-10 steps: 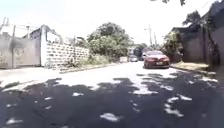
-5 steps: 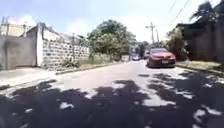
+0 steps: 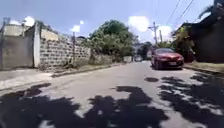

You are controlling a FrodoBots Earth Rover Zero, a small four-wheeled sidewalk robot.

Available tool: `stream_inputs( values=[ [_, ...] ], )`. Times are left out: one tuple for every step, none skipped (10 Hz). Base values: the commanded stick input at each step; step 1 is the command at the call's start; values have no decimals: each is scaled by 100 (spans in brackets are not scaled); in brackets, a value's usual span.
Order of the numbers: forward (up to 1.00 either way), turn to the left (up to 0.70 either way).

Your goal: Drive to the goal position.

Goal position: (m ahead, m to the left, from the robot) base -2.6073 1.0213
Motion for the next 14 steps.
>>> stream_inputs(
  values=[
    [100, 2],
    [0, 0],
    [0, 0],
    [0, 0],
    [0, 0],
    [0, 0],
    [0, 0],
    [0, 0],
    [0, 0],
    [0, 0],
    [0, 22],
    [0, 93],
    [0, 100],
    [0, 100]
  ],
)
